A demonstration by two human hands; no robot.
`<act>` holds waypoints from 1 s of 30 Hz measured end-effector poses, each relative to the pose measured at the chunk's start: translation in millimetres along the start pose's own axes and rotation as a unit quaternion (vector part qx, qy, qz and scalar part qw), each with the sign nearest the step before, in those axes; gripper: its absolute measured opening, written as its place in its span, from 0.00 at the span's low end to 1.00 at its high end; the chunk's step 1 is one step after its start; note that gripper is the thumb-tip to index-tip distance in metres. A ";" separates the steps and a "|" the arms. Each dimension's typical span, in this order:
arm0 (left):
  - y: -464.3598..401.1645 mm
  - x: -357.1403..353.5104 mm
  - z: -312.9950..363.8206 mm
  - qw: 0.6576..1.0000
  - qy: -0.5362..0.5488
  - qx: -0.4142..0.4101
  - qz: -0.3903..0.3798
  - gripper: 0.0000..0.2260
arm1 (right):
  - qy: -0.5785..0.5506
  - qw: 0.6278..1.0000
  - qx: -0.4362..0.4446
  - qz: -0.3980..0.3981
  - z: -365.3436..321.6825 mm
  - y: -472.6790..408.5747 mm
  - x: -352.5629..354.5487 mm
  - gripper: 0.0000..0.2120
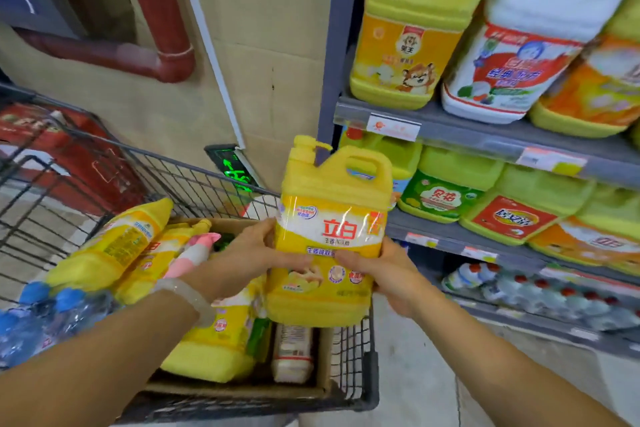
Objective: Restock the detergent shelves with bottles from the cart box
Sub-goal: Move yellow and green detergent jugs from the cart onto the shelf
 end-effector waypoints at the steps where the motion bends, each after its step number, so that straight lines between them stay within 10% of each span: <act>1: 1.7 -14.8 12.6 1.000 -0.010 -0.015 -0.008 0.37 | -0.001 1.000 0.015 0.012 -8.9 9.4 13.7 0.36; 7: 7.2 -130.9 75.6 0.992 -0.061 -0.094 -0.059 0.47 | -0.028 0.989 0.120 0.087 -57.6 93.3 121.3 0.25; 12: 33.4 -274.1 123.5 0.975 -0.099 -0.154 -0.123 0.33 | -0.014 0.967 0.192 0.164 -79.8 194.7 235.0 0.24; 22: 94.6 -547.0 195.7 0.920 -0.126 -0.275 -0.249 0.52 | 0.024 0.912 0.298 0.280 -107.5 409.2 431.6 0.16; 30: 118.8 -706.6 226.4 0.878 -0.136 -0.311 -0.336 0.38 | 0.024 0.875 0.318 0.365 -112.9 506.4 548.4 0.17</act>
Point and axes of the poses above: each hand's wrist, its own y-axis away from the middle knuckle, its own x-axis out of the back of the hand, z = x × y, the point moved 9 cm from there along -y, towards the middle knuckle, and after that the axes turned 1 degree about -x, right-handed, at the moved point
